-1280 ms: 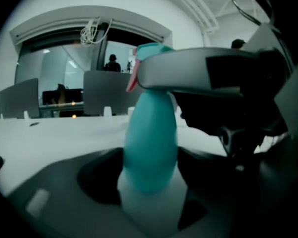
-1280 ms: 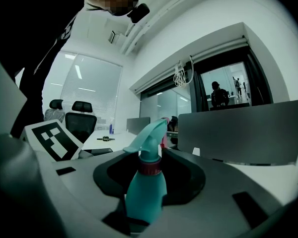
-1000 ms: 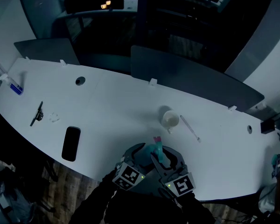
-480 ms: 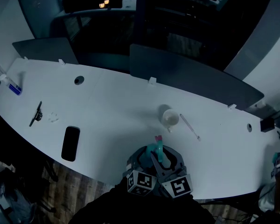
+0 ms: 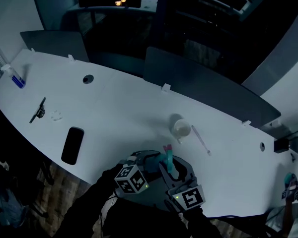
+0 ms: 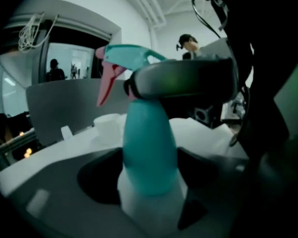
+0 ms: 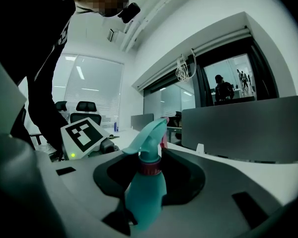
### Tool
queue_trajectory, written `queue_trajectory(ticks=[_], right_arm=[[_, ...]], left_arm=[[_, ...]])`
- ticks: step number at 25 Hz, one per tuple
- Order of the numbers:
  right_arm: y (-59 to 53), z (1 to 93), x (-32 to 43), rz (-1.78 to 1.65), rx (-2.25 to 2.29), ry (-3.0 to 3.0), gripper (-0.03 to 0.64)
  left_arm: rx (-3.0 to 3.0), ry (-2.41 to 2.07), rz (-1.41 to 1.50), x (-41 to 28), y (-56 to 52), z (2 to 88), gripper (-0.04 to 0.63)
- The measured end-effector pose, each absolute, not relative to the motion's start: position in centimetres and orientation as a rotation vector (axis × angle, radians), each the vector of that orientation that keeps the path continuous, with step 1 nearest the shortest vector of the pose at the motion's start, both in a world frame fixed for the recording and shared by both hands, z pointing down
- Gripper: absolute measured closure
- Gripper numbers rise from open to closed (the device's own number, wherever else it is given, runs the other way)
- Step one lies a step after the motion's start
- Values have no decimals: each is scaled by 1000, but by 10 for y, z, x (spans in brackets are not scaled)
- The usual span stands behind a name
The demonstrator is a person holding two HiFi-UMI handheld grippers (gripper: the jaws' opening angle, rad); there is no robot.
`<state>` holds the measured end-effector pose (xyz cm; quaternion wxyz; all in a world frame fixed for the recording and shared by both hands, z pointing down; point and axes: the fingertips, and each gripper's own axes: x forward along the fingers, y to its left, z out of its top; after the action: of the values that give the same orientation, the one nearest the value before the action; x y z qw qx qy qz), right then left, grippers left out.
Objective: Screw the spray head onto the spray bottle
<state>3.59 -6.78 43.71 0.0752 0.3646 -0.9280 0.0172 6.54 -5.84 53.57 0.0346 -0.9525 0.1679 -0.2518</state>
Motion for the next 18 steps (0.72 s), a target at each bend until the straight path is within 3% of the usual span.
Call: queue_trajectory(ticks=[9,15,18], right_arm=[[-70,437,38,45,1187,-2746,483],[-69,437,38,79,1133,-2780,483],[-69,436,38,91,1096,-2806,483]], left_arm=[[-2819,1397,-671,62,-67,530,249],[-3051,994,-567,53,-65,527,211],[-3087,661,-600,64,-64,525,225]])
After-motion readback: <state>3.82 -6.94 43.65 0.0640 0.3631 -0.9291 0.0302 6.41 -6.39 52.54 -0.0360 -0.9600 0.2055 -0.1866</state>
